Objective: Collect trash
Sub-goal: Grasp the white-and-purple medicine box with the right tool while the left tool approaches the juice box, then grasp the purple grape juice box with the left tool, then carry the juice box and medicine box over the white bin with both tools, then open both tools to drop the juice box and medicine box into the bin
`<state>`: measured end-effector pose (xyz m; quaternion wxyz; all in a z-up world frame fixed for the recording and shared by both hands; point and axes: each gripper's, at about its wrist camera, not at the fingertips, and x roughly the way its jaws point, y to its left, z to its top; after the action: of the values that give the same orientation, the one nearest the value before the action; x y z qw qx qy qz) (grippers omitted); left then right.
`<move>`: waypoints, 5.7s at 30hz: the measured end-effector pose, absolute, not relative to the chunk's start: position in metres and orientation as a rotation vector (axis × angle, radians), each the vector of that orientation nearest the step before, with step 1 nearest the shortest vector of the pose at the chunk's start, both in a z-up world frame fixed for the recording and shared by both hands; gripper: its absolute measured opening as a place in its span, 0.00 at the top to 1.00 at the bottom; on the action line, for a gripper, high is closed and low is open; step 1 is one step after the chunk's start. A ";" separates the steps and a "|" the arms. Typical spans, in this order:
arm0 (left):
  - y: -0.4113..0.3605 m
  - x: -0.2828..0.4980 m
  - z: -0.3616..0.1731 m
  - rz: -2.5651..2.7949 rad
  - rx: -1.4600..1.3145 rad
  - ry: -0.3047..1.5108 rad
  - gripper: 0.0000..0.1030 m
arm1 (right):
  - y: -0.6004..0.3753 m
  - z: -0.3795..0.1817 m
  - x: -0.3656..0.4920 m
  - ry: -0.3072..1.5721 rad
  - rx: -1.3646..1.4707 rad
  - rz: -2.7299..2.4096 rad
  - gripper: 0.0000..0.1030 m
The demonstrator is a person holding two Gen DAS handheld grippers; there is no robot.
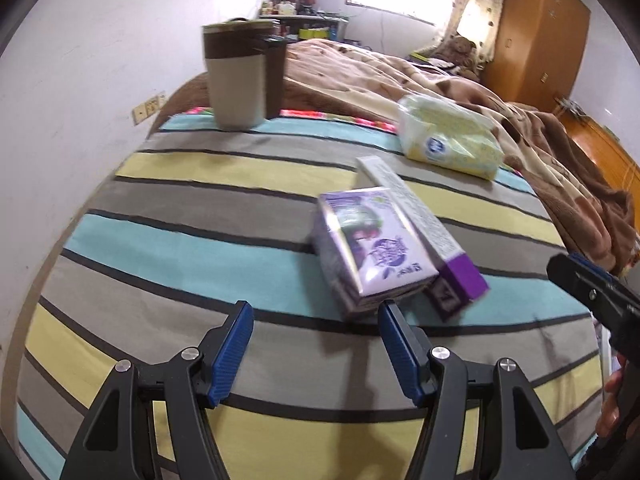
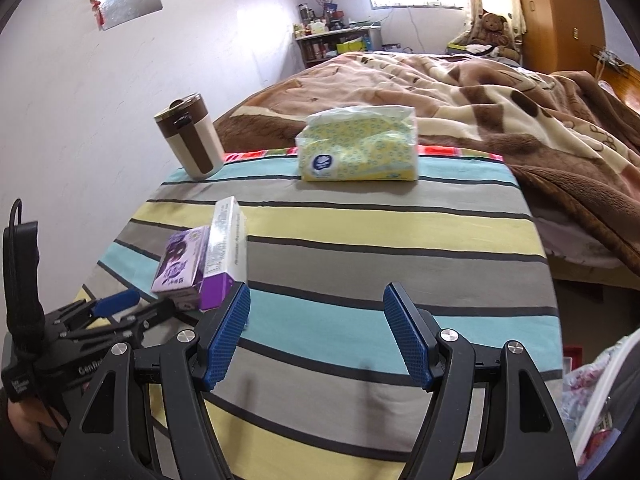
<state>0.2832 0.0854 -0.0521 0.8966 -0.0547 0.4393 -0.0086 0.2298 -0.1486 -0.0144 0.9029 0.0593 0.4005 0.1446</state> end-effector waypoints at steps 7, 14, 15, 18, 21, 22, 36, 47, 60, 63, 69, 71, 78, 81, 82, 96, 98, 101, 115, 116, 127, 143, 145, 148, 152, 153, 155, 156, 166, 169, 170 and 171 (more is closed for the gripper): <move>0.118 0.290 -0.050 0.044 -0.148 0.895 0.37 | -0.121 -0.018 0.234 0.840 0.086 0.373 0.31; 0.115 0.289 -0.041 -0.014 -0.168 0.869 0.37 | -0.094 -0.030 0.244 0.882 0.007 0.421 0.32; 0.114 0.290 -0.040 -0.025 -0.172 0.867 0.37 | -0.092 -0.031 0.246 0.885 -0.008 0.417 0.32; 0.110 0.292 -0.039 -0.077 -0.198 0.870 0.37 | -0.088 -0.038 0.253 0.899 -0.071 0.380 0.32; 0.106 0.295 -0.038 -0.087 -0.196 0.868 0.37 | -0.087 -0.040 0.258 0.901 -0.093 0.397 0.37; 0.104 0.296 -0.038 -0.093 -0.199 0.864 0.37 | -0.087 -0.040 0.259 0.899 -0.102 0.406 0.39; 0.080 0.319 -0.035 -0.149 -0.201 0.856 0.25 | -0.105 -0.041 0.275 0.898 -0.074 0.389 0.76; 0.062 0.341 -0.054 -0.086 -0.129 0.909 0.25 | -0.121 -0.044 0.280 0.904 -0.024 0.347 0.76; 0.052 0.344 -0.060 -0.059 -0.079 0.922 0.46 | -0.127 -0.043 0.277 0.897 -0.010 0.348 0.76; 0.051 0.338 -0.056 -0.058 -0.075 0.913 0.46 | -0.130 -0.040 0.273 0.886 -0.004 0.342 0.77; 0.047 0.318 -0.045 -0.068 -0.074 0.889 0.46 | -0.139 -0.033 0.258 0.865 0.017 0.328 0.77; 0.045 0.308 -0.039 -0.073 -0.079 0.876 0.46 | -0.143 -0.031 0.251 0.860 0.023 0.324 0.77; 0.026 0.267 -0.016 -0.116 -0.063 0.832 0.46 | -0.159 -0.016 0.219 0.826 0.058 0.311 0.77; 0.018 0.251 -0.007 -0.128 -0.054 0.812 0.46 | -0.168 -0.008 0.202 0.804 0.070 0.303 0.77; 0.015 0.245 -0.004 -0.133 -0.050 0.804 0.46 | -0.170 -0.007 0.198 0.802 0.072 0.301 0.77; -0.032 0.170 0.031 -0.225 -0.029 0.714 0.46 | -0.214 0.018 0.133 0.714 0.120 0.223 0.77; -0.041 0.162 0.035 -0.245 -0.022 0.703 0.46 | -0.223 0.020 0.124 0.700 0.128 0.204 0.77; -0.057 0.150 0.042 -0.281 -0.015 0.685 0.46 | -0.238 0.024 0.111 0.681 0.147 0.173 0.77; -0.146 0.111 0.058 -0.453 0.049 0.643 0.46 | -0.306 0.030 0.070 0.636 0.210 -0.021 0.77; -0.154 0.109 0.058 -0.470 0.055 0.643 0.46 | -0.310 0.029 0.068 0.634 0.217 -0.034 0.77; -0.224 0.111 0.045 -0.596 0.100 0.686 0.46 | -0.359 0.014 0.052 0.670 0.251 -0.188 0.77; -0.288 0.128 0.010 -0.660 0.146 0.773 0.46 | -0.397 -0.012 0.050 0.756 0.295 -0.284 0.77; -0.293 0.129 0.007 -0.668 0.149 0.780 0.46 | -0.399 -0.015 0.051 0.768 0.297 -0.284 0.77; -0.298 0.131 0.005 -0.677 0.143 0.788 0.46 | -0.401 -0.020 0.052 0.788 0.297 -0.294 0.76; -0.298 0.134 0.003 -0.678 0.138 0.796 0.41 | -0.403 -0.023 0.051 0.803 0.304 -0.295 0.72; -0.298 0.134 0.003 -0.677 0.136 0.795 0.38 | -0.403 -0.023 0.050 0.804 0.307 -0.294 0.62; -0.298 0.135 0.004 -0.673 0.132 0.795 0.36 | -0.404 -0.022 0.049 0.796 0.315 -0.291 0.49; -0.298 0.135 0.004 -0.676 0.130 0.792 0.34 | -0.404 -0.021 0.048 0.793 0.318 -0.290 0.49; -0.281 0.124 0.011 -0.656 0.112 0.766 0.28 | -0.394 -0.009 0.040 0.741 0.326 -0.283 0.49; -0.271 0.117 0.014 -0.644 0.109 0.753 0.26 | -0.386 -0.004 0.035 0.721 0.318 -0.273 0.49; -0.267 0.115 0.015 -0.628 0.111 0.748 0.26 | -0.384 -0.004 0.035 0.716 0.317 -0.272 0.49; -0.263 0.113 0.017 -0.611 0.117 0.741 0.26 | -0.382 -0.003 0.033 0.710 0.316 -0.269 0.48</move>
<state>0.1125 -0.2635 0.0168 0.8852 0.0561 0.3564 -0.2938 0.0330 -0.3819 -0.0025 0.9166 0.1534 0.3453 -0.1308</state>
